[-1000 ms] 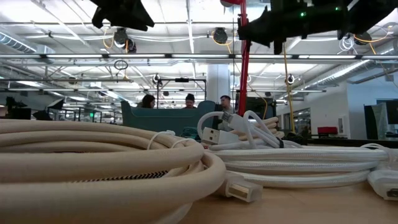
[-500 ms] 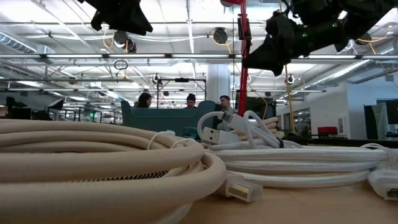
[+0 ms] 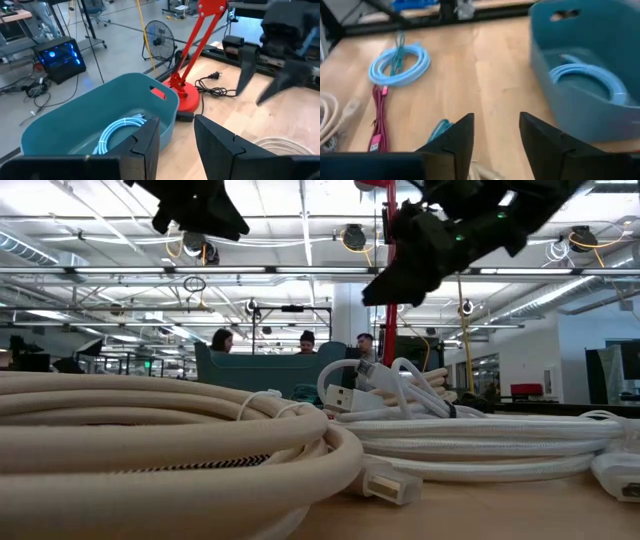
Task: Pick & Place USB Port
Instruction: Put the left blue charger cable into the transparent bin
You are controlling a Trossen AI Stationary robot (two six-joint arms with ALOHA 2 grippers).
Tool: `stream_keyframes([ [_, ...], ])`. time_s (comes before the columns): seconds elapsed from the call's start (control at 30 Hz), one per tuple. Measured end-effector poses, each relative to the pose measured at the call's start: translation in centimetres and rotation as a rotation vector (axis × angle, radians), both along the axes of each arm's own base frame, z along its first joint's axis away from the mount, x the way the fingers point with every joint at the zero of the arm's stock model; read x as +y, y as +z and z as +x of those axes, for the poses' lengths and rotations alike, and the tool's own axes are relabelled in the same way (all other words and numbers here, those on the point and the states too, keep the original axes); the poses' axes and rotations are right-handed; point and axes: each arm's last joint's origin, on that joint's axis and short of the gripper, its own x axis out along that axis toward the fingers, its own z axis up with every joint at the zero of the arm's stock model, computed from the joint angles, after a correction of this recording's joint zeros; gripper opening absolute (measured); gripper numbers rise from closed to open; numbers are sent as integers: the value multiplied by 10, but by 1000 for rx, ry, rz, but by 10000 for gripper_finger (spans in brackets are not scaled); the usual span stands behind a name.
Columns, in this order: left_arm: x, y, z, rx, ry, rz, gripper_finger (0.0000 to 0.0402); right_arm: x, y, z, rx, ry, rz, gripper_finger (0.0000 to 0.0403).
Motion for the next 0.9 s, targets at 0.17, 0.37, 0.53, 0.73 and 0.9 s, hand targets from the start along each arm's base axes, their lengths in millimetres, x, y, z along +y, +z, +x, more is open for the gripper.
stream_keyframes([
  [0.17, 0, -2, -1, 26, 2, 1, 127, 11, -8, 32, 139, 64, 4, 177],
  [0.37, 2, -1, -15, 57, 8, -26, 127, 31, -2, 45, 264, 156, -25, 177],
  [0.53, 5, 10, -42, 20, 28, -91, 127, 55, 11, 47, 166, 269, -106, 170],
  [0.73, -2, 6, -55, 108, -118, -204, 127, 74, 24, 47, 66, 322, -132, 173],
  [0.9, -14, -21, -60, 384, -192, -341, 127, 77, 39, 39, 15, 325, -133, 172],
])
